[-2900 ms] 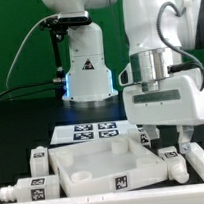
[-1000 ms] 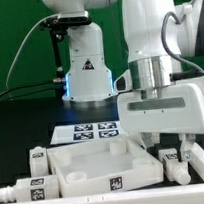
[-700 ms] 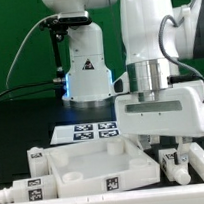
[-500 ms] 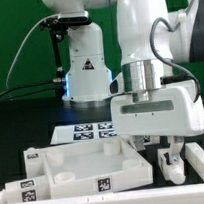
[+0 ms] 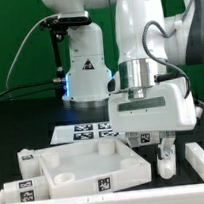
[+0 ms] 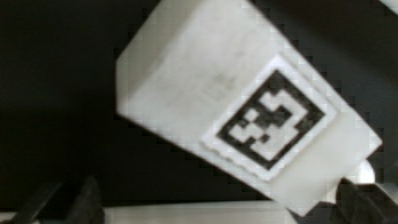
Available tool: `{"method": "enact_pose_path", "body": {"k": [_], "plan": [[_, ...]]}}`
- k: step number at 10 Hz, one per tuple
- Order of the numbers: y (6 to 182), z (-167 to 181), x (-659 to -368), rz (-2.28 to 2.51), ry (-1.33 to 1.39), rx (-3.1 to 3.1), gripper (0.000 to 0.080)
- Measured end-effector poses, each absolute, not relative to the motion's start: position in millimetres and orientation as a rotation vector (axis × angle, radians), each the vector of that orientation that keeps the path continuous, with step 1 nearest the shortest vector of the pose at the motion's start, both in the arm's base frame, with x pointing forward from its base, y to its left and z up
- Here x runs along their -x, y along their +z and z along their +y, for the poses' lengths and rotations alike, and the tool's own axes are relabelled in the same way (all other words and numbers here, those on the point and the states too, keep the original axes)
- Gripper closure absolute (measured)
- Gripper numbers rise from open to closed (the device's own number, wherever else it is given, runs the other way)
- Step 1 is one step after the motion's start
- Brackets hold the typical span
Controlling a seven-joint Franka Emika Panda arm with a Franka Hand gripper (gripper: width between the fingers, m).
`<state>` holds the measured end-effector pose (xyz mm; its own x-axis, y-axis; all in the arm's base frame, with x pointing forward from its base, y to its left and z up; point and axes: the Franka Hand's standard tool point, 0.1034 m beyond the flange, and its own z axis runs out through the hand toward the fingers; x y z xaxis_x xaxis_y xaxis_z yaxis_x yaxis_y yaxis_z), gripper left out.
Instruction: Assemble square table
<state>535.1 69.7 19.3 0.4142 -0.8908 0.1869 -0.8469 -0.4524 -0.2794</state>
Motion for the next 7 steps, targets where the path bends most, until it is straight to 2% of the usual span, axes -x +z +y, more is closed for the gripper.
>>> {"method": "enact_pose_path", "body": {"k": [3,7], "plan": [[26.2,82.0,-518.5,1.568,-0.43,2.511,0.015],[27.4,91.5,-518.8,1.539,-0.403,2.529,0.015]]}}
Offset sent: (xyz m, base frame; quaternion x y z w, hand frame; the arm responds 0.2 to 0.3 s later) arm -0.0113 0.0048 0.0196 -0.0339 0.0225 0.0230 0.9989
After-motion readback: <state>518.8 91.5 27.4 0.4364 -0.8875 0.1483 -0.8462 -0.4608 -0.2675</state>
